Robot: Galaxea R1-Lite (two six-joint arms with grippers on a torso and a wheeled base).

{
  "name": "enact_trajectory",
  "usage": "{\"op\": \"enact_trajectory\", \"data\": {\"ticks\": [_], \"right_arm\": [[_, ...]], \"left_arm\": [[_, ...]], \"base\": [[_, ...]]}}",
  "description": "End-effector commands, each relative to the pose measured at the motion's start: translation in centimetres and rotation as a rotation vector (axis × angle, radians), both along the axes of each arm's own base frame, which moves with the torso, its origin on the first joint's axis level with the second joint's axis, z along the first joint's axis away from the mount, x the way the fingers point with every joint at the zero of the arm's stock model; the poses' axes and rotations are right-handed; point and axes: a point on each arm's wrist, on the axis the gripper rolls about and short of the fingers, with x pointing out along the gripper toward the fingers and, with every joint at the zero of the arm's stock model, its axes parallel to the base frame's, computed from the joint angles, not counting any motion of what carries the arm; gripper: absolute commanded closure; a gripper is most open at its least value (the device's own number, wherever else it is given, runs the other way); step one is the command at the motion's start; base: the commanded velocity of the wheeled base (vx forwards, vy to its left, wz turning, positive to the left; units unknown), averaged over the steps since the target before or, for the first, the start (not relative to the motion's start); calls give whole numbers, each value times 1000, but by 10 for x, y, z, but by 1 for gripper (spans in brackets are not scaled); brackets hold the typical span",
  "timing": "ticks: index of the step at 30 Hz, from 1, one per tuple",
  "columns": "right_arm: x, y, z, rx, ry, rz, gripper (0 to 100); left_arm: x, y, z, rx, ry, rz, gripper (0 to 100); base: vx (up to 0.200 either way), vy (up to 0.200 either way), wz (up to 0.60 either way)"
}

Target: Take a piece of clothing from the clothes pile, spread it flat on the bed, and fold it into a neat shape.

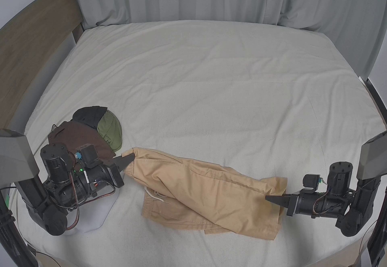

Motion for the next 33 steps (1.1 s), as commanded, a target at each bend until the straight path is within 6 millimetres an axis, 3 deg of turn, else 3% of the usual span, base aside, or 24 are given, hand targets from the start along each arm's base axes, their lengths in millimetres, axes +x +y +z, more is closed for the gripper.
{"op": "enact_trajectory", "data": {"ticks": [1, 8, 19, 20, 33], "right_arm": [[6, -8, 4, 7, -24, -37, 100], [16, -21, 17, 41, -81, -100, 100], [17, -20, 16, 47, -75, -102, 100], [17, -20, 17, 47, -75, -102, 0], [25, -6, 3, 39, -47, -62, 0]], "left_arm": [[2, 4, 0, -1, -2, 18, 100], [6, 7, -2, 0, 1, 32, 100], [7, 8, -2, 0, 1, 33, 100], [7, 8, -2, 0, 1, 33, 100], [6, 7, -2, -1, -1, 32, 100]], "base": [[0, 0, 0], [0, 0, 0], [0, 0, 0], [0, 0, 0], [0, 0, 0]]}}
